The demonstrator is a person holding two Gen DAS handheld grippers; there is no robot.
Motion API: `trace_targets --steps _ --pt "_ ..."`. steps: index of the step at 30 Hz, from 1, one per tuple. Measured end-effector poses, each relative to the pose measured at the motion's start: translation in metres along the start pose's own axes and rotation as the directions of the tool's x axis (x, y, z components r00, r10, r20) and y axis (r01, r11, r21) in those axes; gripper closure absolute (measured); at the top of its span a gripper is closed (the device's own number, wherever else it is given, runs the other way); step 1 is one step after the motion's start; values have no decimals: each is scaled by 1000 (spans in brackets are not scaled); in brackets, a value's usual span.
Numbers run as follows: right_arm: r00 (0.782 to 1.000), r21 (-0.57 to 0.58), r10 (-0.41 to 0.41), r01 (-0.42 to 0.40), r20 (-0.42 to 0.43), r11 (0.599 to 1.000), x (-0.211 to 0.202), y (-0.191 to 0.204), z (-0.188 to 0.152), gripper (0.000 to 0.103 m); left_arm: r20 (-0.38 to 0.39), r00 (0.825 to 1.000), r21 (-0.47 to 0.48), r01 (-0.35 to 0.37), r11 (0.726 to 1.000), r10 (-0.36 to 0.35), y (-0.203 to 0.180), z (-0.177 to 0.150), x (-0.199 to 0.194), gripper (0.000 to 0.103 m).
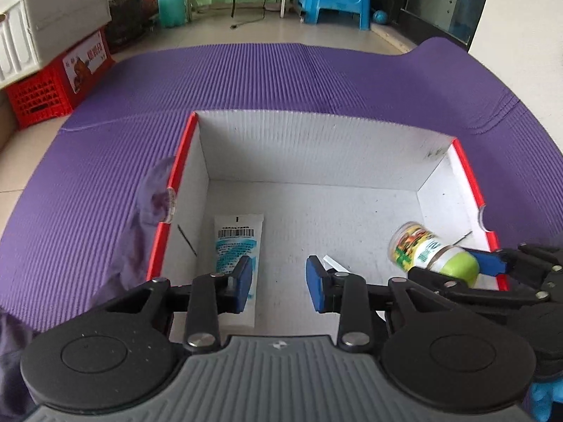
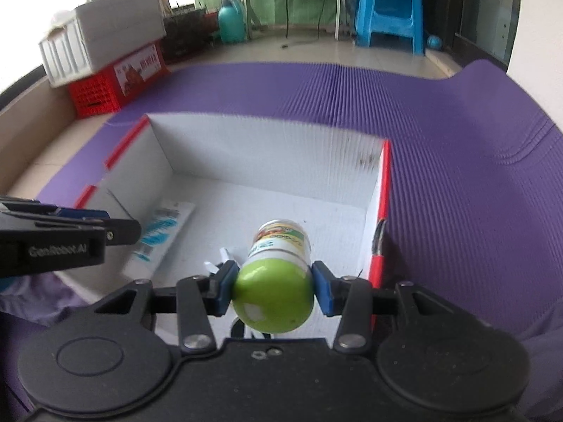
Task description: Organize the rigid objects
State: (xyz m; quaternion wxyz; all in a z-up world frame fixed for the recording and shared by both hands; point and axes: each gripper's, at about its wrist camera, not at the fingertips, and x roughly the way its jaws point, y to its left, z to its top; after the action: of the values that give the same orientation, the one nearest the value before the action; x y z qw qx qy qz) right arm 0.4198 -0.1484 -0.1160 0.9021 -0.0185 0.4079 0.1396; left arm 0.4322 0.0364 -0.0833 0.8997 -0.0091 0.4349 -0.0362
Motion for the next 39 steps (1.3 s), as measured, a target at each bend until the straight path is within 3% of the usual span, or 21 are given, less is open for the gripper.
trace_targets --steps 10,14,20,25,30,32,39 --pt "999 -67 -47 45 -21 997 22 12 0 57 -70 998 -2 8 1000 -8 0 -4 32 70" --pt "999 -50 -26 25 -20 998 18 10 0 43 -64 998 -3 22 1000 -22 1 -7 26 70" --pt "1000 -51 11 -11 3 999 -3 10 -4 38 -58 998 -15 26 1000 -27 7 -10 7 68" --pt "999 -51 31 -29 23 998 -27 11 -12 36 -37 999 -22 22 1000 -22 14 -20 -18 51" --pt "998 -47 45 -43 42 998 -53 11 -20 33 -22 1000 -29 5 1000 -6 19 -30 -45 47" --pt "998 -47 51 -48 48 998 -64 12 -24 32 -13 1000 -30 -4 1000 4 20 -35 -56 38" --pt "995 -41 63 -60 75 997 -97 10 -40 25 9 1000 -38 -23 999 24 23 -55 -89 35"
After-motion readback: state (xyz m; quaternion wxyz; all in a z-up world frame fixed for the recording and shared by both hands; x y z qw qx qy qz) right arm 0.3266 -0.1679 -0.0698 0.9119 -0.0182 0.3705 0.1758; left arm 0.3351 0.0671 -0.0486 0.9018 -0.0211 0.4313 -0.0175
